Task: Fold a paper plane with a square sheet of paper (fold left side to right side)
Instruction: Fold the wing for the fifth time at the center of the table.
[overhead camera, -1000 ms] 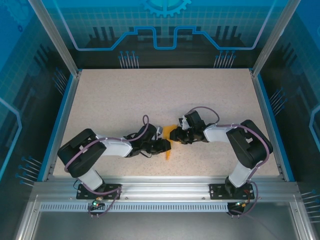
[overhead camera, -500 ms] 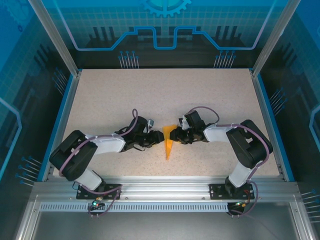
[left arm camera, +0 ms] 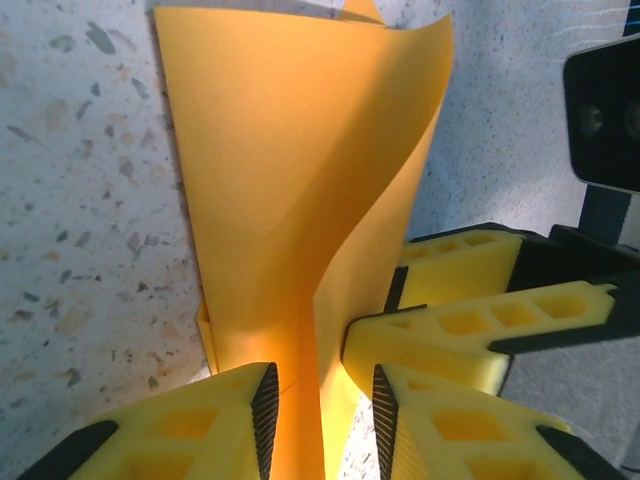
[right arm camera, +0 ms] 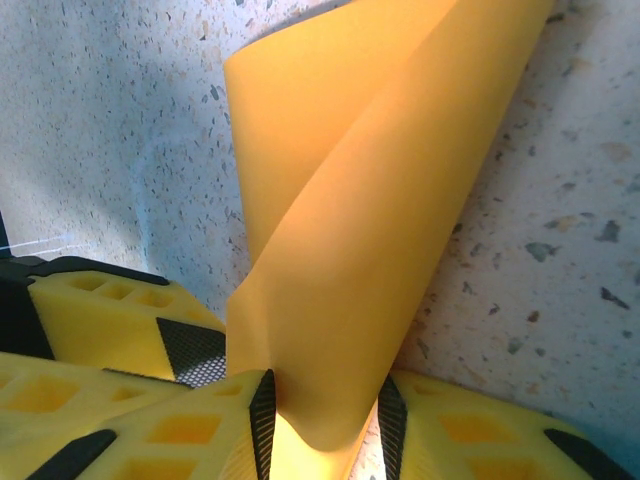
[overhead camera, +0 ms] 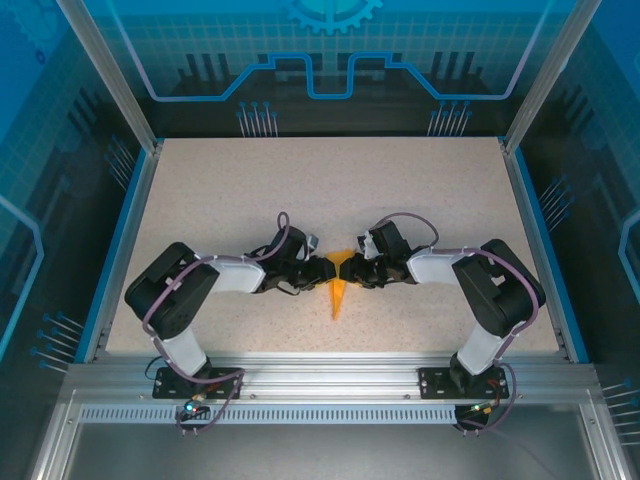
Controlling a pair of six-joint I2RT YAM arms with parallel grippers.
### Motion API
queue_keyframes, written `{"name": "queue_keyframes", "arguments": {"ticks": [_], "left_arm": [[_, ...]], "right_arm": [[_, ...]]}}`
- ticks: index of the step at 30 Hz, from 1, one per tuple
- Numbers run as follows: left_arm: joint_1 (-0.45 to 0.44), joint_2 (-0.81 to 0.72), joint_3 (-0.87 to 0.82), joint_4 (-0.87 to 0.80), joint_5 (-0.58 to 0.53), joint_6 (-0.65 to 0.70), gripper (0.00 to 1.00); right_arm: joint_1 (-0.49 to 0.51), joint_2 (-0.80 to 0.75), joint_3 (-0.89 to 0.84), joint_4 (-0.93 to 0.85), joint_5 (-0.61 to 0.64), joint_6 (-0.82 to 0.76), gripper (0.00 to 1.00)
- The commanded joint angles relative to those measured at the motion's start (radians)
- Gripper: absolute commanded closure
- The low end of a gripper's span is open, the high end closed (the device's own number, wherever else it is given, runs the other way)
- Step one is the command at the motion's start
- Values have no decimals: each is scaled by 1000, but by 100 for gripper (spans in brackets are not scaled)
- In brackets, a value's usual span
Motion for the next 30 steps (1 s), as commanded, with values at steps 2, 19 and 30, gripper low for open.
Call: {"name": "queue_keyframes", "arguments": {"ticks": [2, 19, 30], "left_arm": [[8, 42, 37, 14, 28, 26, 67], [8, 27, 24, -26, -14, 70, 96], [9, 14, -15, -28, -30, 69, 97]], "right_arm": [[16, 44, 3, -34, 15, -23, 65], [16, 28, 15, -45, 16, -30, 64], [-7, -37, 26, -81, 18, -58, 59]]}}
